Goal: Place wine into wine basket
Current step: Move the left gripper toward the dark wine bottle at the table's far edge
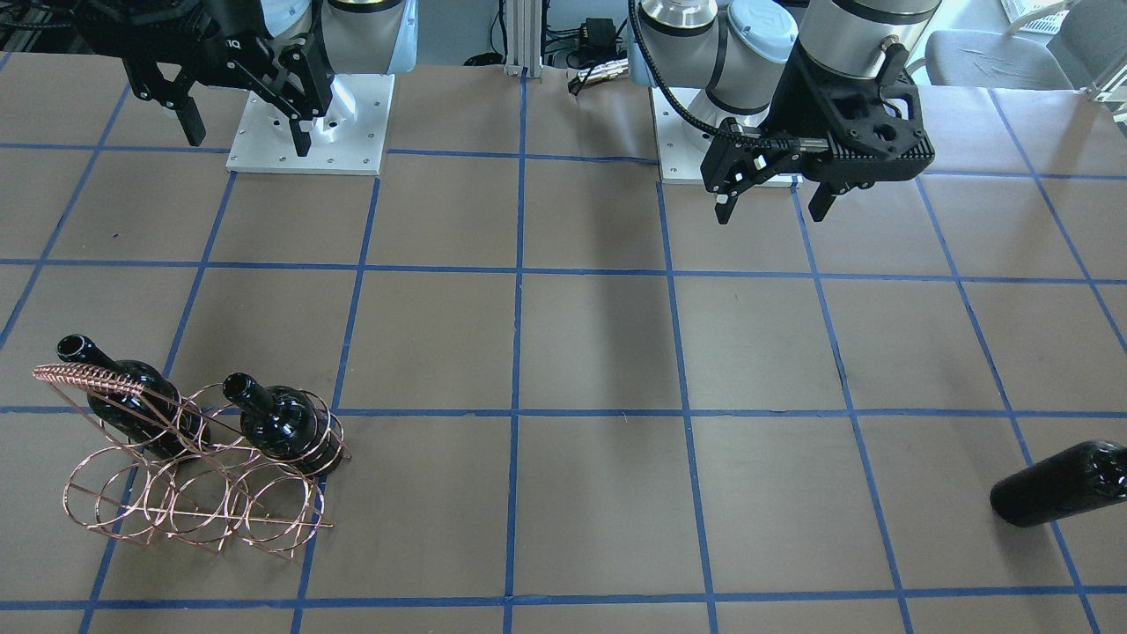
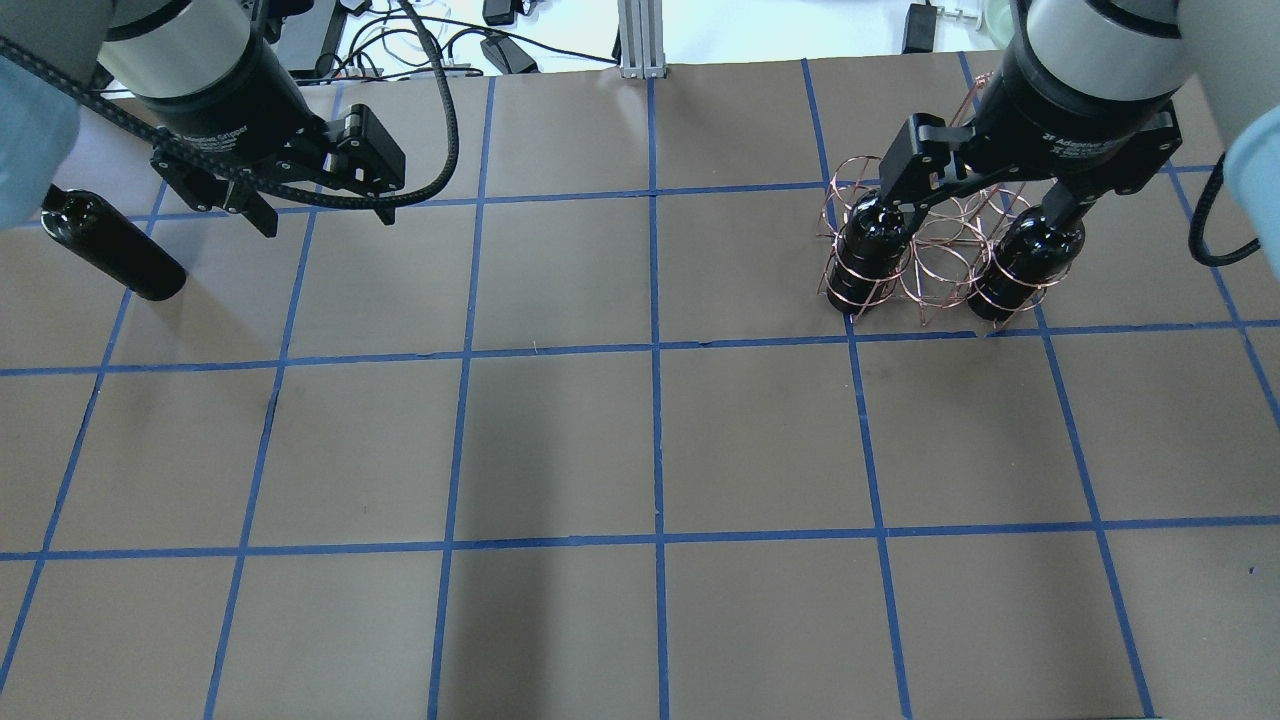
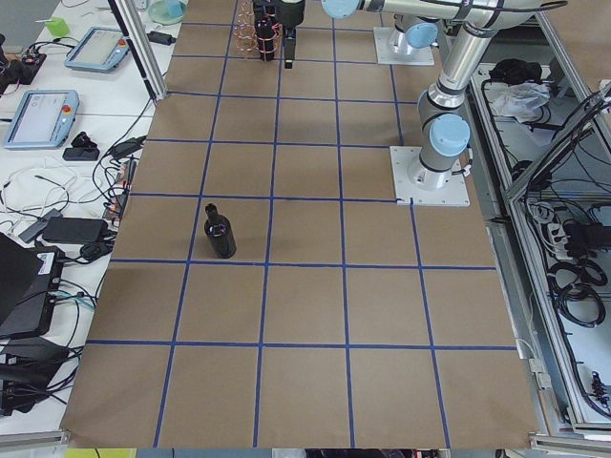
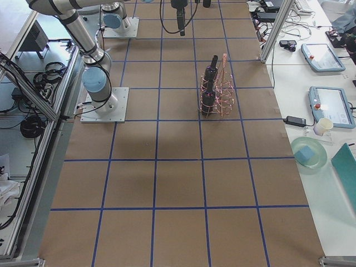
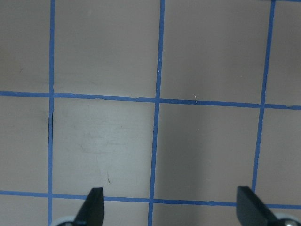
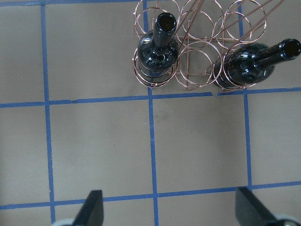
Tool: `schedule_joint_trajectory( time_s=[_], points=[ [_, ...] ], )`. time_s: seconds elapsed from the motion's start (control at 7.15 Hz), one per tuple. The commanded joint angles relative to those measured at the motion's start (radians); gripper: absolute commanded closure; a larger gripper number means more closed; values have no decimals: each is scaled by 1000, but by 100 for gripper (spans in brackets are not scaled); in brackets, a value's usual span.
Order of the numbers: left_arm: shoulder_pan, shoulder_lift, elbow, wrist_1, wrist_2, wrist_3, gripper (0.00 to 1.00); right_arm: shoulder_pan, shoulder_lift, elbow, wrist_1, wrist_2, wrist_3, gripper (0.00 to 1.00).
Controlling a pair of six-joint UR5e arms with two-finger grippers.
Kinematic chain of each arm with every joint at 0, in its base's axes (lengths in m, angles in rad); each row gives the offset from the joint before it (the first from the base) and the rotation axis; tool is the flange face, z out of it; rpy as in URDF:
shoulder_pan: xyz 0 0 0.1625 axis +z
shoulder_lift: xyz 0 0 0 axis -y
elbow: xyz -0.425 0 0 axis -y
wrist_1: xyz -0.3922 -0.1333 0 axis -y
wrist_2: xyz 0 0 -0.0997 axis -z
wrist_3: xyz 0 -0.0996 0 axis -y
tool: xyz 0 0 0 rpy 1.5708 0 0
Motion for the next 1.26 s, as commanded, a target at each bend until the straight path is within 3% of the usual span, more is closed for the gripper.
schedule_joint_trajectory(
  time_s=[0.0, 0.7, 1.12],
  points=[
    [2, 4, 2, -10, 4, -13, 0, -1, 0, 0, 0, 0, 0, 0],
    [46, 1, 15, -16, 13, 0, 0, -1, 0, 0, 0, 0, 0, 0],
    [268, -36, 28, 27, -7, 145, 0, -1, 0, 0, 0, 0, 0, 0]
  ],
)
